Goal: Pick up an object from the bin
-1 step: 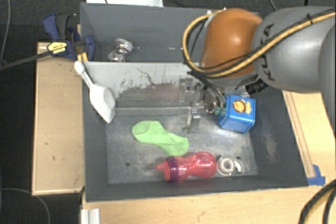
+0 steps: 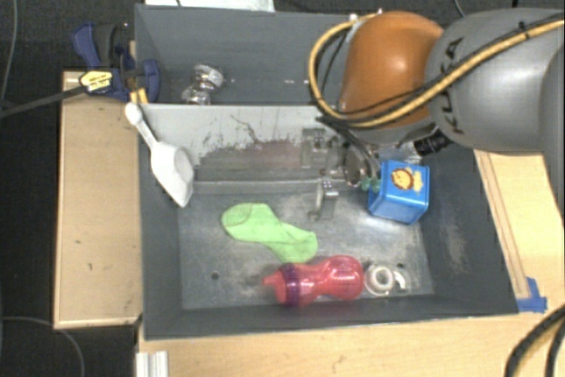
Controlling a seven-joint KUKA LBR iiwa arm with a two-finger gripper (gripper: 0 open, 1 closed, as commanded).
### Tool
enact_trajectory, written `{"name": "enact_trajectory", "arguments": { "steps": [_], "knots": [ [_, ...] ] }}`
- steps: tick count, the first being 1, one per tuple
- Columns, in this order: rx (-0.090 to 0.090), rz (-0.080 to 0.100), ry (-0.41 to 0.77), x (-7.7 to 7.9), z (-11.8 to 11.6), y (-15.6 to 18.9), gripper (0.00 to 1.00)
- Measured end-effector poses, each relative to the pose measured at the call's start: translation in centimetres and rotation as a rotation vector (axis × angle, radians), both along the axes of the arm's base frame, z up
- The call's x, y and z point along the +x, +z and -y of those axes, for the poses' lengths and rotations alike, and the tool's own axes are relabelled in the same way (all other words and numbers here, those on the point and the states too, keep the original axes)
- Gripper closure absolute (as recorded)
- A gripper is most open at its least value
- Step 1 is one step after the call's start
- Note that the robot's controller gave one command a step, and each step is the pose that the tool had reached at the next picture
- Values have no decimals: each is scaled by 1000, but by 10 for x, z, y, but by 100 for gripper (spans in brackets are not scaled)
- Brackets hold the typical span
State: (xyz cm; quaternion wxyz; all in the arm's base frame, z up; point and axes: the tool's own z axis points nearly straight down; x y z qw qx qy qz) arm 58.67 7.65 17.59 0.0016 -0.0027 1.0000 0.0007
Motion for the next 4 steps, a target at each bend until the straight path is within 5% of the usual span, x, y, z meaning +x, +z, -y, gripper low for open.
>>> {"name": "enact_trajectory", "arguments": {
  "steps": [1, 3, 4],
  "knots": [
    [1, 3, -69, -35, -30, -76, 0],
    [1, 2, -196, -39, -38, -66, 0],
    [2, 3, -206, -45, -38, -106, 0]
  ]
}}
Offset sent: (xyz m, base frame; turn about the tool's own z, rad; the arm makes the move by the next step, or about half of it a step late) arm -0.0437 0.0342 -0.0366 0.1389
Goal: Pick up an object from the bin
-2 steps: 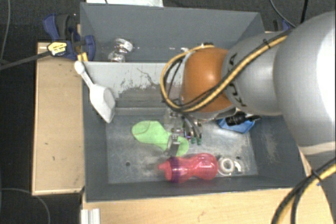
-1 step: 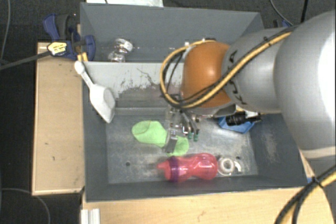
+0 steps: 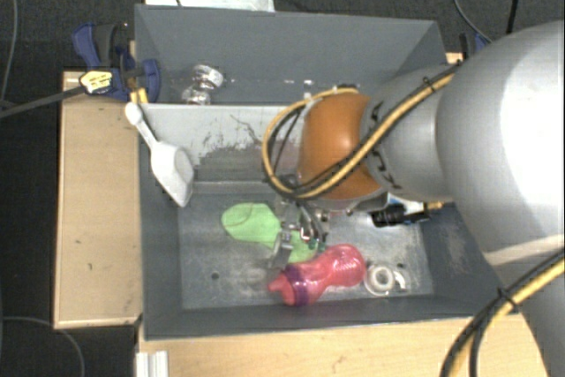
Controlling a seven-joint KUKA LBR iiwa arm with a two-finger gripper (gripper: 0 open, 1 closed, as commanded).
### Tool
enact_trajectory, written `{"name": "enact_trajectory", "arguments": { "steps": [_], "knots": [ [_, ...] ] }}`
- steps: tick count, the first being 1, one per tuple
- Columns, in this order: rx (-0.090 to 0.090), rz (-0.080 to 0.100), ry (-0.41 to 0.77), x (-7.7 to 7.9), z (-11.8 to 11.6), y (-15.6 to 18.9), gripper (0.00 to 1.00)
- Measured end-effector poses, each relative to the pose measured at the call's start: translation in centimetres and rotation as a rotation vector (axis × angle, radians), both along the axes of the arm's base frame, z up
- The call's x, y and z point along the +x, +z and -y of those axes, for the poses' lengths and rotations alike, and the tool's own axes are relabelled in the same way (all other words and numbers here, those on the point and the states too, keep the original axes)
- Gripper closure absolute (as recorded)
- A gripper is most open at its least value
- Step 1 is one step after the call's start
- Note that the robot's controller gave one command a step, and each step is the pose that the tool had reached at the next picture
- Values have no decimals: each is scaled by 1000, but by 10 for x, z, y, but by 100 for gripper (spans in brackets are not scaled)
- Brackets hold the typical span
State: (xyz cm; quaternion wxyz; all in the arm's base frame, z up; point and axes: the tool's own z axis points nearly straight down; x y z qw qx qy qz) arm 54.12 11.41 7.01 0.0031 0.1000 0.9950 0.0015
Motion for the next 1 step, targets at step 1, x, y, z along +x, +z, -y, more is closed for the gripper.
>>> {"name": "enact_trajectory", "arguments": {
  "steps": [1],
  "knots": [
    [-1, -8, -131, -7, -4, 0, 100]
  ]
}}
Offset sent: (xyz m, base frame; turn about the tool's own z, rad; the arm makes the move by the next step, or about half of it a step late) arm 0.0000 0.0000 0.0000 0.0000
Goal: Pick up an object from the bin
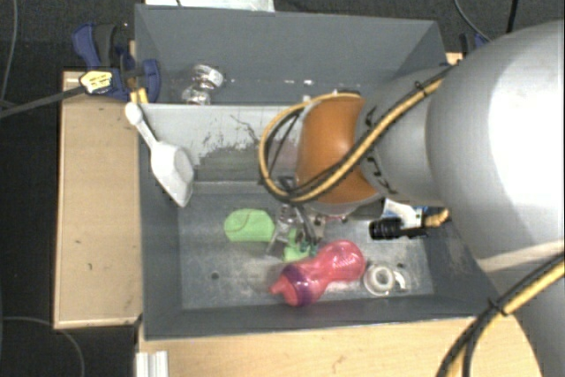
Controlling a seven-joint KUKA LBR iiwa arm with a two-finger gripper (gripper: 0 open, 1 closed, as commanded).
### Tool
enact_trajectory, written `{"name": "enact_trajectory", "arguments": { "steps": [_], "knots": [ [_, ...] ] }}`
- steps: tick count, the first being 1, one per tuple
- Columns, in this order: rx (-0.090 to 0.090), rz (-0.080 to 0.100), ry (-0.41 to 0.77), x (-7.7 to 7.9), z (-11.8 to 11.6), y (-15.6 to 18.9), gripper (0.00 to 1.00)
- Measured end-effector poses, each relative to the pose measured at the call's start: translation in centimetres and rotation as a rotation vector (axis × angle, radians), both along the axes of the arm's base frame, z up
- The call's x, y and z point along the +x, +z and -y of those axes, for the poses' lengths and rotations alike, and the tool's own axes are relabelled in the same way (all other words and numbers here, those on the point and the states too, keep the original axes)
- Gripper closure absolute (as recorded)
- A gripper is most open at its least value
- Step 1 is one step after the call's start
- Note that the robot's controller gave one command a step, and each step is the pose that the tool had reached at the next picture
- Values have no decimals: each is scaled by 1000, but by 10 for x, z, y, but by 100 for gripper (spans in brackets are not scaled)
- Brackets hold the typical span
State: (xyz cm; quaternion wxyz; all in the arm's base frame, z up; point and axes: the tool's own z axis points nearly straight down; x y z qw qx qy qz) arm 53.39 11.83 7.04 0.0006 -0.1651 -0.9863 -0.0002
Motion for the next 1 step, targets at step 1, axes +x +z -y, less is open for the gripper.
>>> {"name": "enact_trajectory", "arguments": {
  "steps": [1],
  "knots": [
    [0, 0, 0, 0, 0, 0, 100]
  ]
}}
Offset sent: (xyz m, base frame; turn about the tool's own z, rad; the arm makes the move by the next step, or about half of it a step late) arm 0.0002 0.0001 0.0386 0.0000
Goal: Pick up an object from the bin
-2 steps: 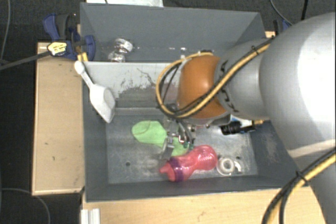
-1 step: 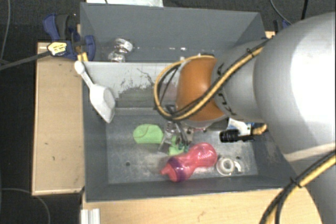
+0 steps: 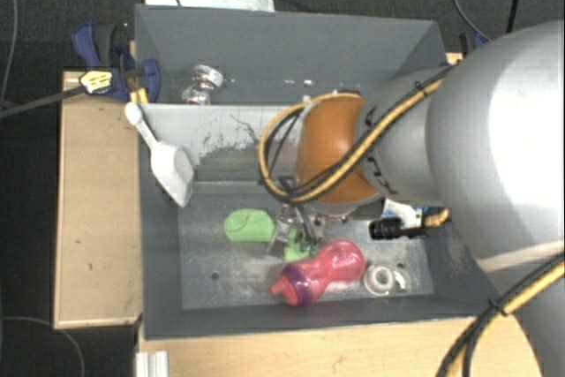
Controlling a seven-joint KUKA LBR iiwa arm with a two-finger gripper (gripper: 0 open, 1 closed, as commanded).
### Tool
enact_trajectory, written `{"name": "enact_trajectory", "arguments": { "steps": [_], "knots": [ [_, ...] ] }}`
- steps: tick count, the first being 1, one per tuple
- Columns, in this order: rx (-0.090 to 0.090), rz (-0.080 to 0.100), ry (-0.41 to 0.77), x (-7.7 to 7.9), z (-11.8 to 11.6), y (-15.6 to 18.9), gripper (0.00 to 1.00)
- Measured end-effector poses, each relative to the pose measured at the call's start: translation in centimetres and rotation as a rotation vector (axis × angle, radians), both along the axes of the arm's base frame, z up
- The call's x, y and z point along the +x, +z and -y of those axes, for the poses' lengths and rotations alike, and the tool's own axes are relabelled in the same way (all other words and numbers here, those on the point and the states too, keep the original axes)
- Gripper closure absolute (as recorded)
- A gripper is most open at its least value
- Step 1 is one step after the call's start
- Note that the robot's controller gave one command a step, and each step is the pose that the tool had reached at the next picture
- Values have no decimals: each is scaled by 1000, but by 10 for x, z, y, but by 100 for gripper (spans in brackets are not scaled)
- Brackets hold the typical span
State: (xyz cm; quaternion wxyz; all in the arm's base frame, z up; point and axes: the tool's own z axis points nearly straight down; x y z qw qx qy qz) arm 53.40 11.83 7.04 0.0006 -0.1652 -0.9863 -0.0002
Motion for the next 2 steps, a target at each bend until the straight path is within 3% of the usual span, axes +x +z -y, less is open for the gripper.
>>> {"name": "enact_trajectory", "arguments": {
  "steps": [2],
  "knots": [
    [-1, -4, -1, -2, 1, 18, 100]
  ]
}}
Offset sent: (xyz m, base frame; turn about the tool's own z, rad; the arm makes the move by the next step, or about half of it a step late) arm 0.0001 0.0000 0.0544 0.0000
